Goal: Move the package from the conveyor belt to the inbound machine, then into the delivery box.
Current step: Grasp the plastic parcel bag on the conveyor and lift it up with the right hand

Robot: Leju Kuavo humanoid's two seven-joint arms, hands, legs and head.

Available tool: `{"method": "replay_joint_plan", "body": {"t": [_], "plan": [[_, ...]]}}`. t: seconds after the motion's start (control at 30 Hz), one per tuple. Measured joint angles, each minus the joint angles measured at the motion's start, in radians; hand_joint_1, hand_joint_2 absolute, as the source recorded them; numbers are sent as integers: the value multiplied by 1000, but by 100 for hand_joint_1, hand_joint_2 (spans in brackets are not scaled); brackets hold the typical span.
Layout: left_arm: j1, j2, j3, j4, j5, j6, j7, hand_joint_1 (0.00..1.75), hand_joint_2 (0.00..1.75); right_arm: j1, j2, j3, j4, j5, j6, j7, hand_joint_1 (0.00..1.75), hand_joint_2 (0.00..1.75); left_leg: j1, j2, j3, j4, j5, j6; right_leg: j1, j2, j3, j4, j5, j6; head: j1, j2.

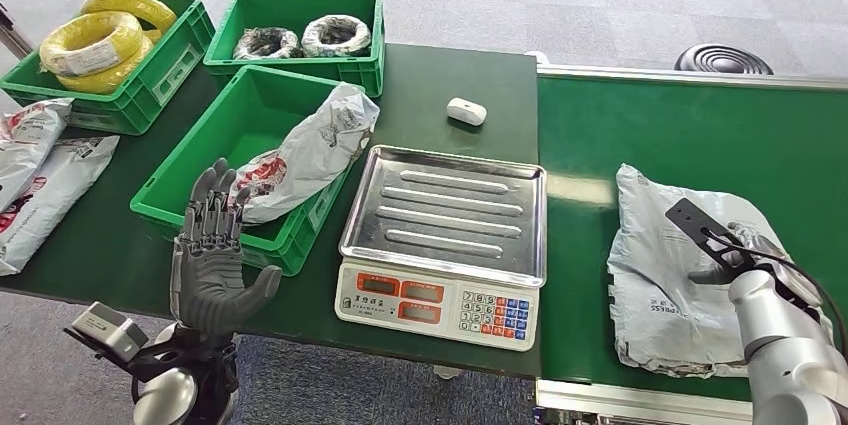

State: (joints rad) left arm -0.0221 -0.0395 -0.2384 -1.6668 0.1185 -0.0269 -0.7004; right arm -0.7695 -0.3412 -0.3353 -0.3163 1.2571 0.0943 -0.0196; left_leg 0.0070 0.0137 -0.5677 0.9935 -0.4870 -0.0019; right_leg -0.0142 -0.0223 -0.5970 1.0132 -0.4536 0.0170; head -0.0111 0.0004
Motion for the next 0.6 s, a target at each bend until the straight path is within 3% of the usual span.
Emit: {"method": "replay_joint_plan", "body": {"t": [0.37,0.4,0.5,0.53,0.6], "plan": [[75,-27,1,-80,-54,0,0,0,175,81,58,-25,-10,-69,-20,-75,0,175,0,0,0,0,0,0,0,0,0,0,-1,0,0,0],[81,-28,1,-87,-56,-2,0,0,175,89,63,-28,-14,-71,-23,-78,31,175,0,0,0,0,0,0,0,0,0,0,-1,0,0,0],[94,-30,2,-101,-59,-8,0,0,175,100,72,-34,-20,-73,-25,-81,161,175,0,0,0,0,0,0,0,0,0,0,-1,0,0,0],[97,-30,2,-104,-61,-12,0,0,175,102,74,-36,-23,-75,-25,-83,174,175,0,0,0,0,0,0,0,0,0,0,-1,0,0,0],[104,-34,6,-109,-70,-21,0,0,175,105,80,-37,-28,-79,-28,-87,173,175,0,0,0,0,0,0,0,0,1,0,-1,0,0,0]]}}
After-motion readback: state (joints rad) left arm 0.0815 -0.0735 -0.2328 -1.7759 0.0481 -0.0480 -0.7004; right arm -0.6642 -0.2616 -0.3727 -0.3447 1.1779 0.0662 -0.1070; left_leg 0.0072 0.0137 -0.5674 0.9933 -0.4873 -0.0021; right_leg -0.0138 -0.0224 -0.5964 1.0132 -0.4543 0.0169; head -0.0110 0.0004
